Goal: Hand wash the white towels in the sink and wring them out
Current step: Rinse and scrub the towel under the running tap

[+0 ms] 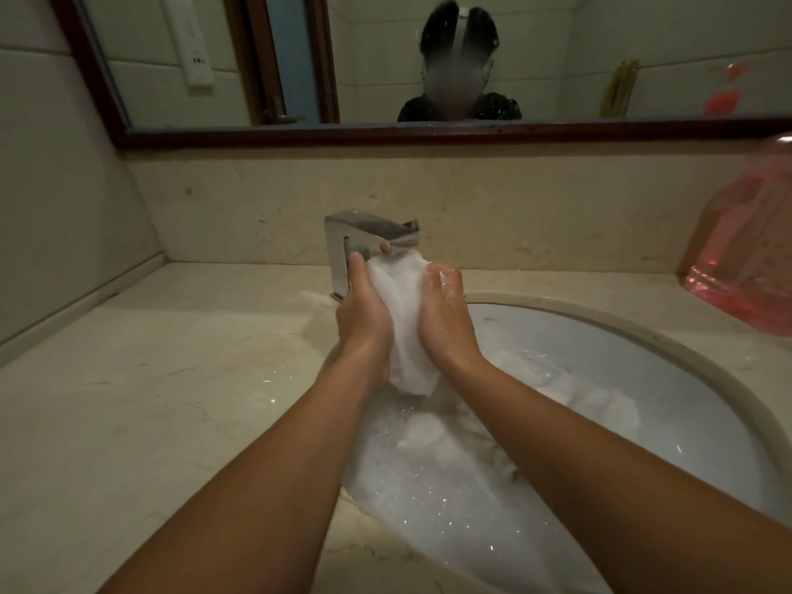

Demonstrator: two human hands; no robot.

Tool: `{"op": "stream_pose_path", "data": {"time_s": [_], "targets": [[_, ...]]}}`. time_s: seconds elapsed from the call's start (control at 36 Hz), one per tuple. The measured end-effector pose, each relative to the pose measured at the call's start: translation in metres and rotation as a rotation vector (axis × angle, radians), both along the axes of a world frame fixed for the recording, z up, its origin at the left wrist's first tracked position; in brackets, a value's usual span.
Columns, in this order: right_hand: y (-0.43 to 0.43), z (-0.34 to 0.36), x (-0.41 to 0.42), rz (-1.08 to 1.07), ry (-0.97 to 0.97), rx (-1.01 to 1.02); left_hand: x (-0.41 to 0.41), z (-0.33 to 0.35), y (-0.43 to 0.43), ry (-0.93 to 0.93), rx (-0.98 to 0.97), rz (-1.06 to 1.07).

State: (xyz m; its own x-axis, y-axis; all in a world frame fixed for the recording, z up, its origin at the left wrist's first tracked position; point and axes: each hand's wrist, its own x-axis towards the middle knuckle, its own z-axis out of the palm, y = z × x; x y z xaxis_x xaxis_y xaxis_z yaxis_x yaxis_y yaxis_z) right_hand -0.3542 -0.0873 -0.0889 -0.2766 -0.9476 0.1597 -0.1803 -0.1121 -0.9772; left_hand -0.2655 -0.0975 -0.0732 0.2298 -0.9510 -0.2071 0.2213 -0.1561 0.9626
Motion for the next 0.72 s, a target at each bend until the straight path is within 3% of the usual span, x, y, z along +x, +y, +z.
{"op": "stream_pose_path", "data": {"time_s": [0.25, 0.72], "targets": [[0.005, -0.007, 0.002, -0.023, 0.048, -0.132, -0.001, -0.001, 0.007, 0.077, -0.021, -0.099], [0.016, -0.001, -0.023, -0.039, -0.182, -0.184, -0.019, -0.005, 0.012, 0.075, -0.358, -0.085]]}}
